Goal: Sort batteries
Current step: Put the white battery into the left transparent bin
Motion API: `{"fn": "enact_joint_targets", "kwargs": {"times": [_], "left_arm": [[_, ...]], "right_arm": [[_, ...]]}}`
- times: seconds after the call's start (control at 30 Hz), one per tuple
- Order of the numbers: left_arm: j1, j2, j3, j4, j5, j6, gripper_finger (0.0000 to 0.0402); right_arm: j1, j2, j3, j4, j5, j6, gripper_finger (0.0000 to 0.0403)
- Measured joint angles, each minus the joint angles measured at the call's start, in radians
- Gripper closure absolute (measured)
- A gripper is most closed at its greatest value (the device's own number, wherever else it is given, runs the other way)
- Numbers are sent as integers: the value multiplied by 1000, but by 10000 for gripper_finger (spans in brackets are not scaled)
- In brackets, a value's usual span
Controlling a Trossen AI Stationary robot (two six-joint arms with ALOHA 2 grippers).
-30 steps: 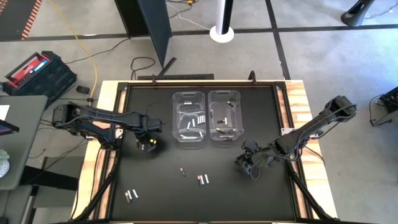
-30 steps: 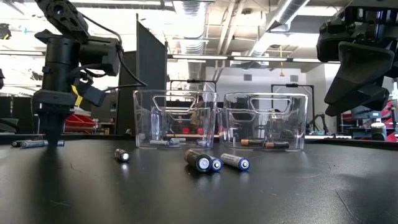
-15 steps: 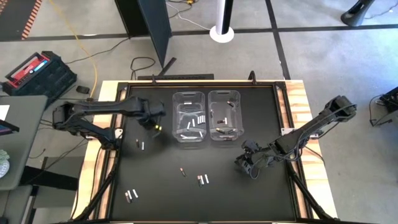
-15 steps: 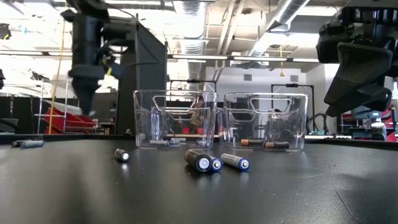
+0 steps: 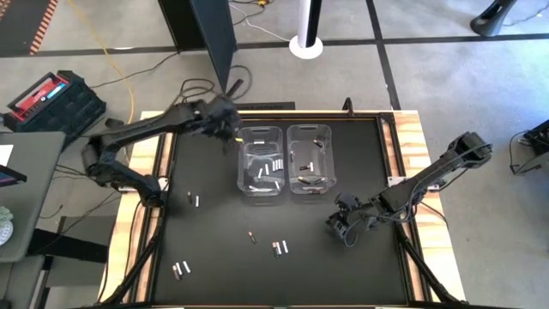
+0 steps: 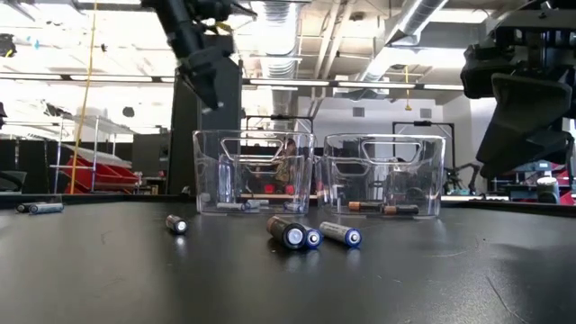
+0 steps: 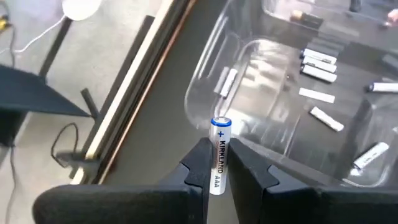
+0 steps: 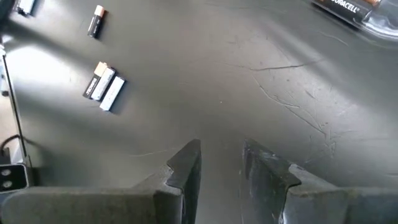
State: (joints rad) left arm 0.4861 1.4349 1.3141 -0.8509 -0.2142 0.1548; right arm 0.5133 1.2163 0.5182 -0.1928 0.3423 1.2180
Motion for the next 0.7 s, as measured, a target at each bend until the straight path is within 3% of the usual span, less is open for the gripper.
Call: {"fn": "enact_joint_targets", "kwargs": {"times": [0.3,0.7], "left_arm": [[-28,340,213,-7,39,101,362],[-80,550,235,-1,92,121,362]], "right_arm": [[-9,0,0,0,0,98,266],[-12,0,0,14,0,137,266]]}}
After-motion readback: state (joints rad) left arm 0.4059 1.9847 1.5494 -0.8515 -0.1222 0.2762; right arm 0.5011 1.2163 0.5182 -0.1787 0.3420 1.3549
